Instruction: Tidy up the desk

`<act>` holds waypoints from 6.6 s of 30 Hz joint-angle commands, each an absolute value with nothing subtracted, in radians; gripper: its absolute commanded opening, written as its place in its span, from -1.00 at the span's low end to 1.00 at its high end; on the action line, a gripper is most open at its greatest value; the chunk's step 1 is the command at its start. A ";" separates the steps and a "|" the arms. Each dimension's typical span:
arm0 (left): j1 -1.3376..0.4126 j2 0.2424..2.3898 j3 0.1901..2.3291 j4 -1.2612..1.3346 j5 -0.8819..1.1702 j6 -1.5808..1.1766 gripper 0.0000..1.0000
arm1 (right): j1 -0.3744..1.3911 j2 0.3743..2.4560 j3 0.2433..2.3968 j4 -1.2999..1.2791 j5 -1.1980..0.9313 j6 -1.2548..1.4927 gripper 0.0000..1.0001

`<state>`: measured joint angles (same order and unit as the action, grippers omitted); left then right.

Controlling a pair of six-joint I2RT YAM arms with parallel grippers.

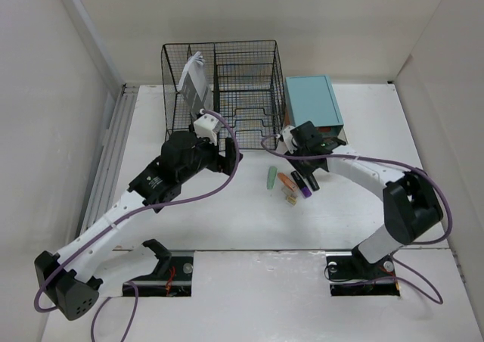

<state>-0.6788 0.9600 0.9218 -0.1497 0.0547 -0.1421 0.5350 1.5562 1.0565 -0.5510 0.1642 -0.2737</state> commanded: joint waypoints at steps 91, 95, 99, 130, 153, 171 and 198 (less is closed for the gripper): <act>-0.680 0.933 0.916 -0.114 0.091 -0.132 0.64 | 0.221 1.460 1.282 -0.508 0.047 -0.362 -0.79; -0.680 0.933 0.916 -0.114 0.091 -0.132 0.64 | 0.221 1.460 1.261 -0.544 0.048 -0.371 -0.79; -0.680 0.933 0.916 -0.114 0.091 -0.132 0.64 | 0.221 1.451 1.261 -0.584 0.048 -0.371 -0.64; -0.680 0.923 0.916 -0.114 0.100 -0.132 0.56 | 0.597 1.621 1.092 -0.615 -0.049 -0.413 -0.35; -0.680 0.905 0.916 -0.114 0.100 -0.132 0.56 | 0.597 1.796 1.166 -0.675 -0.049 -0.390 -0.15; -0.680 0.905 0.916 -0.114 0.091 -0.132 0.56 | 0.543 1.336 1.279 -0.623 -0.033 -0.450 -0.45; -0.680 0.905 0.916 -0.114 0.091 -0.132 0.56 | 0.278 1.459 1.275 -0.546 0.156 -0.417 0.09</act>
